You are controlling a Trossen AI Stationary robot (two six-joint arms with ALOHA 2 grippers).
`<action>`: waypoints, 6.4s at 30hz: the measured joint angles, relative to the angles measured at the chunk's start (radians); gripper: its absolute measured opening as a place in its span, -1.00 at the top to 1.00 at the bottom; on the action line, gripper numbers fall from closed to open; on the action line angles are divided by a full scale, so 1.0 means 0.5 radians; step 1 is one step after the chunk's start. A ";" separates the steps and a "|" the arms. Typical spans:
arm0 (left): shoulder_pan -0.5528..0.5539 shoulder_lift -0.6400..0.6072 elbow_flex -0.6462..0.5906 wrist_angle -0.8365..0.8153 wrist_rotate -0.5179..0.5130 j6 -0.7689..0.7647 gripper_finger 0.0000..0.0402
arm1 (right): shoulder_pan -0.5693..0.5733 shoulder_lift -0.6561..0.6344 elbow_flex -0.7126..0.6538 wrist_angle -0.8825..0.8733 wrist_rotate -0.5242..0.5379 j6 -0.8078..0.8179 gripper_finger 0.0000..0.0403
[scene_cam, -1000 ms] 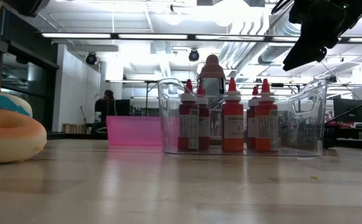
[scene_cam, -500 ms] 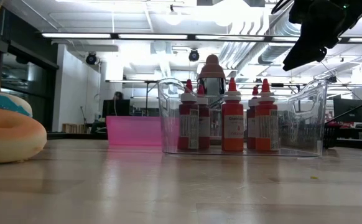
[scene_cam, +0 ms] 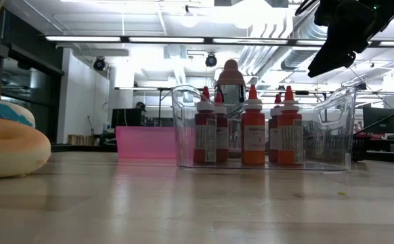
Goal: Pick & Place Food Item
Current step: Put the popcorn bag into the pink bin
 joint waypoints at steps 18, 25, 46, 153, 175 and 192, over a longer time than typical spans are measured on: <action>0.167 0.084 -0.001 -0.398 -0.002 -0.293 0.14 | 0.000 -0.001 0.000 0.000 0.000 0.000 0.20; 0.211 0.165 -0.002 -0.396 0.215 -0.454 0.14 | 0.000 0.000 0.000 0.000 0.000 0.000 0.20; 0.041 0.191 0.079 -0.424 0.156 -0.941 0.14 | 0.000 0.000 0.000 0.000 0.000 0.000 0.20; 0.044 0.673 0.371 -1.208 0.508 -0.561 0.99 | 0.000 0.000 0.000 0.000 0.000 0.000 0.20; 0.030 0.668 0.410 -1.233 0.419 -0.612 1.00 | 0.000 0.000 0.000 0.000 0.000 0.000 0.20; 0.022 0.666 0.412 -1.248 0.402 -0.618 1.00 | 0.000 0.000 0.000 0.001 0.000 0.000 0.20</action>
